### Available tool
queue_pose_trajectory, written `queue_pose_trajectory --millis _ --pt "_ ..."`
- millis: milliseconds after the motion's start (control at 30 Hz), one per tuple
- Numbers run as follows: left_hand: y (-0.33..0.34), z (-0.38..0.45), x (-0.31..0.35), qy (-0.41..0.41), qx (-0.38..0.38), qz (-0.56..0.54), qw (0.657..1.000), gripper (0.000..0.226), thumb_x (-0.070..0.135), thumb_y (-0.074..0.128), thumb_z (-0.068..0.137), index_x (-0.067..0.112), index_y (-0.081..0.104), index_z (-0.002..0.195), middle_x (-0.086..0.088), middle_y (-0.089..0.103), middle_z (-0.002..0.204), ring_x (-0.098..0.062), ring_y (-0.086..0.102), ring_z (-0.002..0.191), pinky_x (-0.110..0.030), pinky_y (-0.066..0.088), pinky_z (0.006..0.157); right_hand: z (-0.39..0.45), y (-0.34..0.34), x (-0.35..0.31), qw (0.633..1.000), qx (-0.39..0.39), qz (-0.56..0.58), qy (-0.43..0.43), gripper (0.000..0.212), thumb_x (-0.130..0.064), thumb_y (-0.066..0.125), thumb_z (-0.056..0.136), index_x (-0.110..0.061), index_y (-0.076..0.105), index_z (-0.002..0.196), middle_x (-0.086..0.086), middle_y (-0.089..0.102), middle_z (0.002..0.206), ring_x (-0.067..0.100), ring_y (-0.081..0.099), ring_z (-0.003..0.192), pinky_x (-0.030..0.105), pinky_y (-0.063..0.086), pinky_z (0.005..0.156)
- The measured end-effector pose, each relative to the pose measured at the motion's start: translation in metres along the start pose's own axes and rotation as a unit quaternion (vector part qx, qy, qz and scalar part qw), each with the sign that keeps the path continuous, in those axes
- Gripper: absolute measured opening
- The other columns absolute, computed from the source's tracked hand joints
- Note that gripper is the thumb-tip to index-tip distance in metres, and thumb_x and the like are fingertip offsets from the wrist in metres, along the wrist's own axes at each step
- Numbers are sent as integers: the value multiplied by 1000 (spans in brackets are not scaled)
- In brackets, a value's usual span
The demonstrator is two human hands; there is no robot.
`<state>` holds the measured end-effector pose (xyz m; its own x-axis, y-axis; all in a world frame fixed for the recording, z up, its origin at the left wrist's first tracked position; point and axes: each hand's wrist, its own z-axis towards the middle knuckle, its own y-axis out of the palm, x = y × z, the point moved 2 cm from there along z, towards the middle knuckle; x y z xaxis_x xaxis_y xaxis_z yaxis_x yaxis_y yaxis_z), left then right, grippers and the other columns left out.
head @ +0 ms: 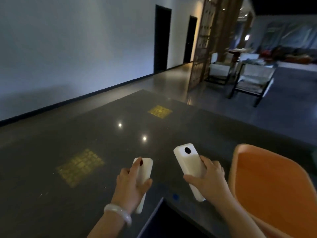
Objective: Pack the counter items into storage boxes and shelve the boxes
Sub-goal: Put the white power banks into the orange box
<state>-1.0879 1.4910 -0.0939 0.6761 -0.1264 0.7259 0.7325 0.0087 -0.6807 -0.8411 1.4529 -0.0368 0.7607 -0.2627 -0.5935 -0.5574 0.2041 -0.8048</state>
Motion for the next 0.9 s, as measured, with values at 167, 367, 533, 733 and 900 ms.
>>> queue_pose_trajectory --millis 167,367,533,733,900 --pt "46 17 68 83 -37 -12 996 71 54 61 84 47 21 142 6 33 113 -15 40 108 -26 39 85 3 -51 53 994 97 -8 55 88 -56 78 66 -28 36 138 -3 43 131 18 41 118 37 40 98" --pt "107 33 141 158 -85 -21 984 68 54 60 85 51 17 138 9 31 113 -13 37 112 -25 39 86 15 -90 127 985 125 -44 110 87 -58 75 67 -26 35 138 -1 44 131 18 42 115 38 39 99" --pt "150 51 182 166 -139 19 976 75 55 61 85 51 13 143 8 30 120 -12 34 120 -25 37 89 39 -90 168 991 5 -61 122 77 -58 71 69 -29 40 133 -1 49 128 18 48 116 34 42 99" --pt "183 69 212 178 -143 57 972 75 52 60 86 49 13 144 7 31 124 -12 33 120 -26 43 89 65 -88 200 991 -66 -31 111 82 -53 76 66 -29 38 134 -6 45 124 9 44 104 28 47 87" --pt "196 75 225 191 -165 75 965 76 55 60 85 50 13 144 9 30 122 -6 31 110 -25 42 83 80 -96 217 983 -122 -119 69 79 -53 79 62 -35 40 129 -8 45 122 8 41 100 26 42 78"
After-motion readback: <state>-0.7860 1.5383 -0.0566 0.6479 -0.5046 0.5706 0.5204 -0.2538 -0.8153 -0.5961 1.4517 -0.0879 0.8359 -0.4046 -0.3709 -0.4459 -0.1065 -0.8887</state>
